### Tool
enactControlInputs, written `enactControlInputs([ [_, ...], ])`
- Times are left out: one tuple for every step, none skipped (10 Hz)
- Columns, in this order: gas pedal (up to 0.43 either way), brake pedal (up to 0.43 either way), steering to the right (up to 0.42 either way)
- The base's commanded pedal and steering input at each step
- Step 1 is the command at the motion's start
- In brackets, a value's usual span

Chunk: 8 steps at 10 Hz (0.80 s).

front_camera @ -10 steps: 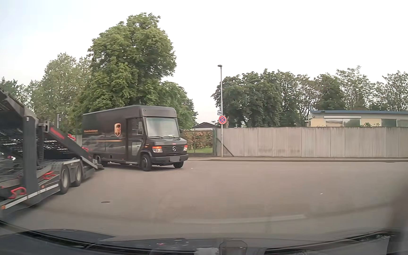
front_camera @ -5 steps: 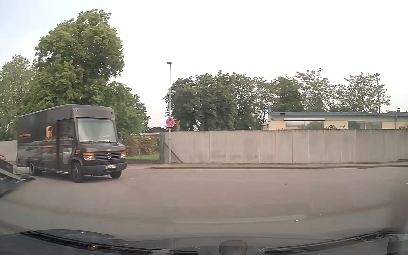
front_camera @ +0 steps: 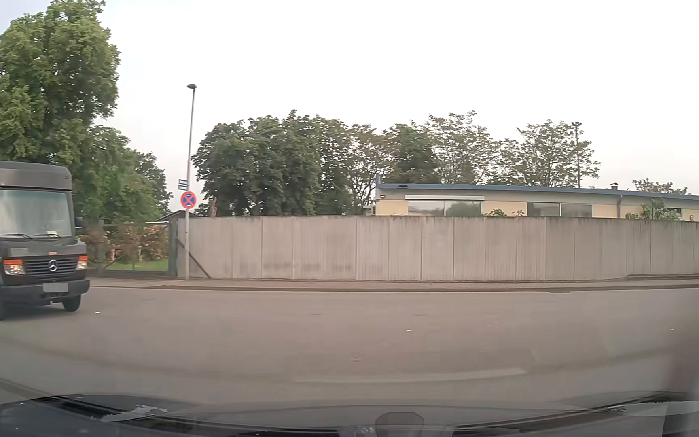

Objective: Follow the waypoints while adhering to traffic rules and regulations

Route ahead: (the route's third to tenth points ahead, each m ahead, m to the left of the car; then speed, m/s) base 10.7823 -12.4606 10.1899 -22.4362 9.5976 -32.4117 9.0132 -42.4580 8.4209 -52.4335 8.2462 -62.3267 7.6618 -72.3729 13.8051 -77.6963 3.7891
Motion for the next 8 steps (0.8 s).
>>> enactControlInputs([
  [0.0, 0.073, 0.377],
  [0.0, 0.073, 0.379],
  [0.0, 0.073, 0.381],
  [0.0, 0.073, 0.383],
  [0.0, 0.073, 0.384],
  [0.0, 0.037, 0.386],
  [0.0, 0.0, 0.389],
  [0.0, 0.0, 0.394],
])
